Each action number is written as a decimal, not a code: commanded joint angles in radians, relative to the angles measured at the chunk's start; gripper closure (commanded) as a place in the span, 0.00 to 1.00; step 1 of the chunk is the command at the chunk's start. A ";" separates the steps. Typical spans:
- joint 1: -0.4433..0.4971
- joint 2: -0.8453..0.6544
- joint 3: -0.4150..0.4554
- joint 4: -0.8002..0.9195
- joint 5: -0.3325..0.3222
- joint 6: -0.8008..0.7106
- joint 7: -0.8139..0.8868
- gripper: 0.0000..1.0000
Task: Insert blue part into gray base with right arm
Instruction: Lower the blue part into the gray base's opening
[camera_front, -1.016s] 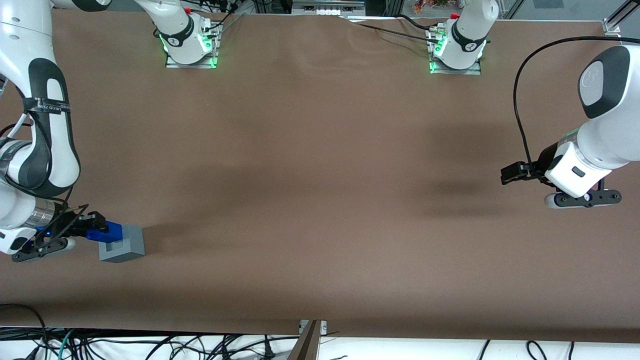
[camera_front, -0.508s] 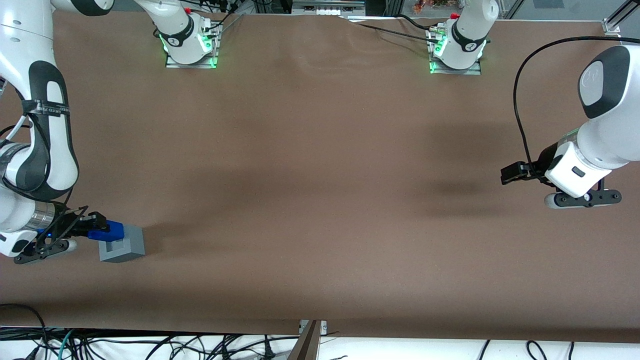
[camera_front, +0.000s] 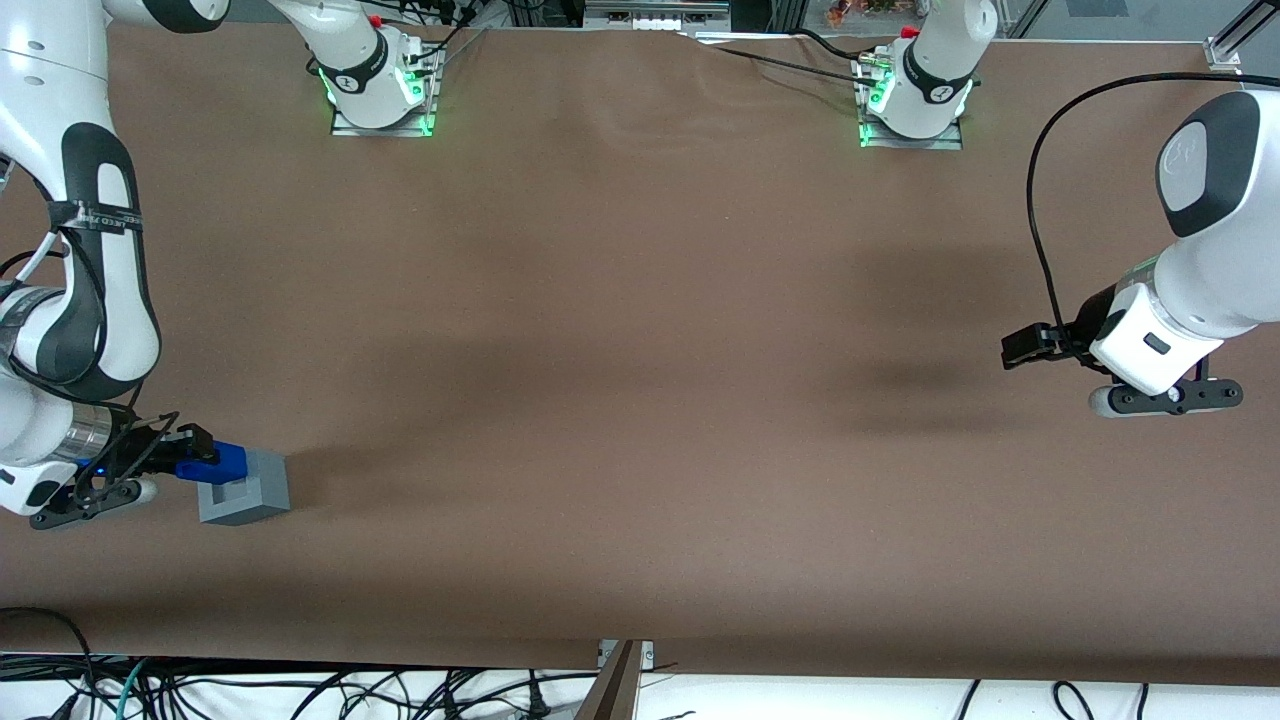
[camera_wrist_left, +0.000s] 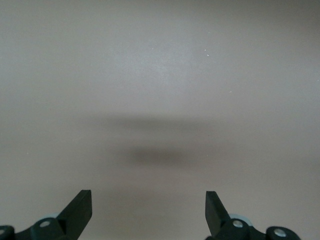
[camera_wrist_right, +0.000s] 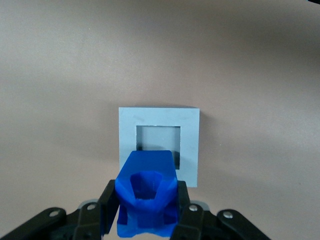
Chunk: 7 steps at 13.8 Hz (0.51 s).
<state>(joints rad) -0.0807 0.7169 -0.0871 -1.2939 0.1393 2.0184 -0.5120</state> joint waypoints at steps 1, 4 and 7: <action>-0.004 0.024 0.006 0.045 -0.032 -0.021 0.010 0.63; -0.004 0.010 0.007 0.053 -0.046 -0.033 0.010 0.63; -0.002 0.010 0.007 0.077 -0.049 -0.056 0.010 0.63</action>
<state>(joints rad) -0.0794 0.7170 -0.0870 -1.2657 0.1084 2.0053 -0.5120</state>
